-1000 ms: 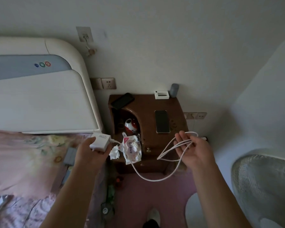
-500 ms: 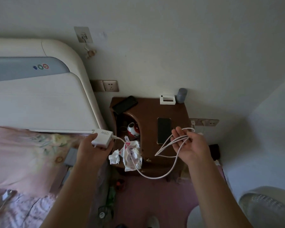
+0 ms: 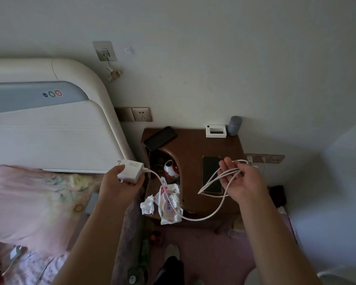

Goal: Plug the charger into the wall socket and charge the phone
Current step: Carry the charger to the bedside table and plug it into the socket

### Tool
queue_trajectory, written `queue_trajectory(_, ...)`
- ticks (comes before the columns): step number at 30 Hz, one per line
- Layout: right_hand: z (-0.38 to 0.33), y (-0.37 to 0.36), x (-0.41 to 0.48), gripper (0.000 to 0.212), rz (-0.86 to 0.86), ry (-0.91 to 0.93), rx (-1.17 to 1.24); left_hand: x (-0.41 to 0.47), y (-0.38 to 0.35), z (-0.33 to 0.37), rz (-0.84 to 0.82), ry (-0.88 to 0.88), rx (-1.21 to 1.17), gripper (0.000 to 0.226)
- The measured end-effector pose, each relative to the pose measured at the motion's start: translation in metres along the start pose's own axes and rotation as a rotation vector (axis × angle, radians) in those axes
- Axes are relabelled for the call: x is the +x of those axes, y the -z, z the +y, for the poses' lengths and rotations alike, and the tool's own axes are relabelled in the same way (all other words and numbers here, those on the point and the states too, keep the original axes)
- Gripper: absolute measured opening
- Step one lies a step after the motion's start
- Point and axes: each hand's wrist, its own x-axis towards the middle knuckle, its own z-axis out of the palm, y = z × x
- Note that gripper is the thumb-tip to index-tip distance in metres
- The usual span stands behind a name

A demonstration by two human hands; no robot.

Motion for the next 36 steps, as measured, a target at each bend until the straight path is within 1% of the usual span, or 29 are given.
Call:
queue_trajectory(4,-0.007,-0.016,0.016,0.016,0.025,0.017,0.008,0.019,-0.021,0.004,0.0,0.019,-0.001,0.048)
queue_trajectory(14,-0.014,-0.068,0.049,0.017,0.061,0.031,-0.018,0.068,-0.065,0.029,-0.014,0.063,0.077,0.057)
queue_trajectory(22,-0.005,-0.092,0.067,0.017,0.111,0.041,-0.002,0.111,-0.073,0.05,-0.009,0.114,0.12,0.058)
queue_trajectory(29,0.003,-0.103,0.079,0.015,0.136,0.062,0.008,0.138,-0.079,0.058,-0.053,0.128,0.165,0.05)
queue_trajectory(33,0.003,-0.108,0.083,0.015,0.15,0.047,0.002,0.147,-0.082,0.06,-0.041,0.137,0.158,0.055)
queue_trajectory(36,0.002,-0.113,0.088,0.016,0.145,0.029,-0.016,0.151,-0.088,0.06,-0.017,0.153,0.147,0.065)
